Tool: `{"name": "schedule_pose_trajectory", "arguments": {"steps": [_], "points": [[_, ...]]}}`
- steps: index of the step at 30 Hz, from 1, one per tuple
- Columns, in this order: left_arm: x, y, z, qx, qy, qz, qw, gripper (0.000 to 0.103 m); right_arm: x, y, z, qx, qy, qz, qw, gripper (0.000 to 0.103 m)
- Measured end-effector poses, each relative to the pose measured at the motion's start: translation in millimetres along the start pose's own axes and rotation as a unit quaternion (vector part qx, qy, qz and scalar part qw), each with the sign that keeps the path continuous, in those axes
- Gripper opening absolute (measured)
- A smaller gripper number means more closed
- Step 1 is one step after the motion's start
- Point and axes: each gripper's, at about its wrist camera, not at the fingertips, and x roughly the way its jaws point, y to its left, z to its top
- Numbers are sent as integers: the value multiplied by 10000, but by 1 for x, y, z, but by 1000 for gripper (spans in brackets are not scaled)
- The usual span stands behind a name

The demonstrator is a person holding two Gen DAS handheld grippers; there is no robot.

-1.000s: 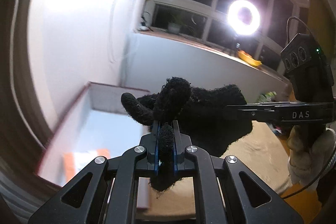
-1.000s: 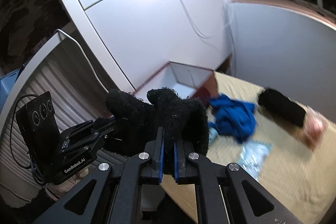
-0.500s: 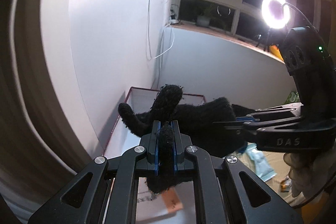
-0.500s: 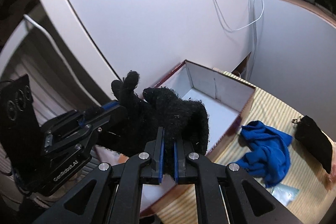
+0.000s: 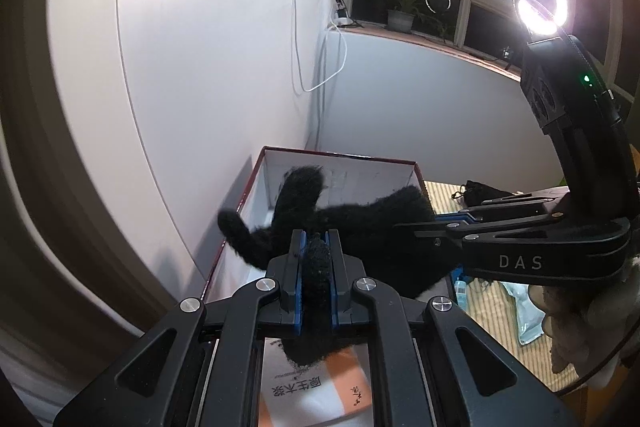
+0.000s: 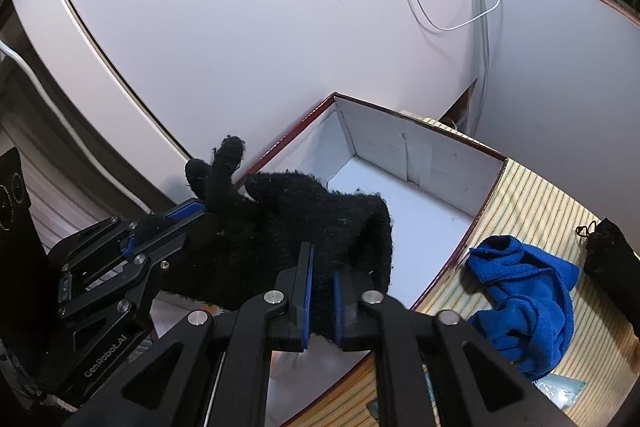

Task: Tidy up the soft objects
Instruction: 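Open the left gripper to drop the glove into the shoebox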

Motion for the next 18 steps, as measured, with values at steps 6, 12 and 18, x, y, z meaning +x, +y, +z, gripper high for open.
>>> {"name": "schedule_pose_trajectory", "arguments": {"steps": [6,12,18], "points": [[-5,-1,-2,52,-30,155,9999,29,-2,-3,0,53,-95,-106,9999,47],[-16,-2,-5,-29,-88,159,9998,53,-20,-6,-3,76,-250,-141,9996,57],[-29,-8,-5,-129,-138,24,9998,53,-49,-17,-20,174,-324,-182,9992,58]]}}
